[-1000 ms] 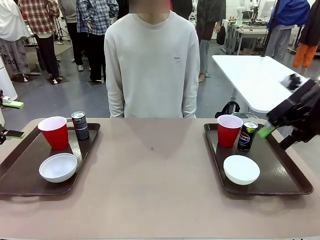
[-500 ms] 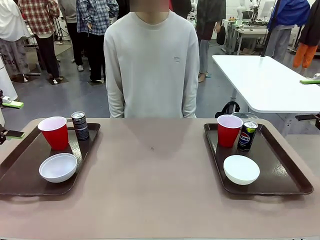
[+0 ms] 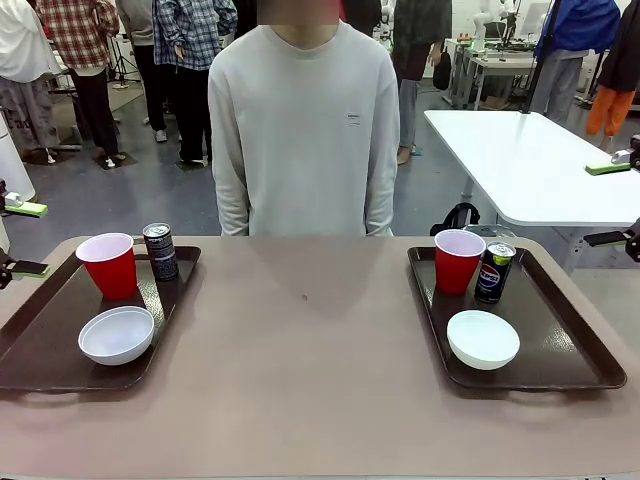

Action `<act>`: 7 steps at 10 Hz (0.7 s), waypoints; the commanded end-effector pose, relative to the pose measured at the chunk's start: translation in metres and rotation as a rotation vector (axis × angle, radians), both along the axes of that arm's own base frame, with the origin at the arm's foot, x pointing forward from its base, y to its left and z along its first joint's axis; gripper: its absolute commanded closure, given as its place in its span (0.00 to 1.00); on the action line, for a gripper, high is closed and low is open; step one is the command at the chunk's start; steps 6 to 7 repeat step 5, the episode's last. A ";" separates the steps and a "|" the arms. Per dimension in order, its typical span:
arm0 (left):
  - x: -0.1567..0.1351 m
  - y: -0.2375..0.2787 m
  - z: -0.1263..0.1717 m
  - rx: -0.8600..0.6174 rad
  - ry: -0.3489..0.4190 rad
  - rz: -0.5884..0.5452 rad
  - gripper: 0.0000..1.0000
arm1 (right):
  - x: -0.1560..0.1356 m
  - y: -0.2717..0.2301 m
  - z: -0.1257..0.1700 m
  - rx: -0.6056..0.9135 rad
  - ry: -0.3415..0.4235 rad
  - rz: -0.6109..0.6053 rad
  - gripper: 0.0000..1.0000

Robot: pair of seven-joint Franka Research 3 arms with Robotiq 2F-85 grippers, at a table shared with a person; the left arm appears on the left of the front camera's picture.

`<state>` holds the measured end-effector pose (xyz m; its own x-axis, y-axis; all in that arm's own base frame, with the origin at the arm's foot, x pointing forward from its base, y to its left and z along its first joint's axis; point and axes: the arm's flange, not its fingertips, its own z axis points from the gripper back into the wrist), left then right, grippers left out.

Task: Prepare tableware on both trays.
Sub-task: Pick up a Picnic Bowl from the table and place it on a Handle tray.

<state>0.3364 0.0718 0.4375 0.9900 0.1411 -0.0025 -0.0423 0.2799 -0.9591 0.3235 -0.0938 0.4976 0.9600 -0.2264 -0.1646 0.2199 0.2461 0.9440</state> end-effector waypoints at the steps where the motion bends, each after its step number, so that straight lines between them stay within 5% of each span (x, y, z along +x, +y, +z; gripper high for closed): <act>1: -0.002 0.002 0.000 -0.004 -0.017 -0.011 0.00 | -0.002 -0.007 -0.002 -0.006 -0.015 0.018 0.00; 7: -0.002 0.002 0.000 -0.004 -0.017 -0.011 0.00 | -0.002 -0.007 -0.002 -0.006 -0.015 0.018 0.00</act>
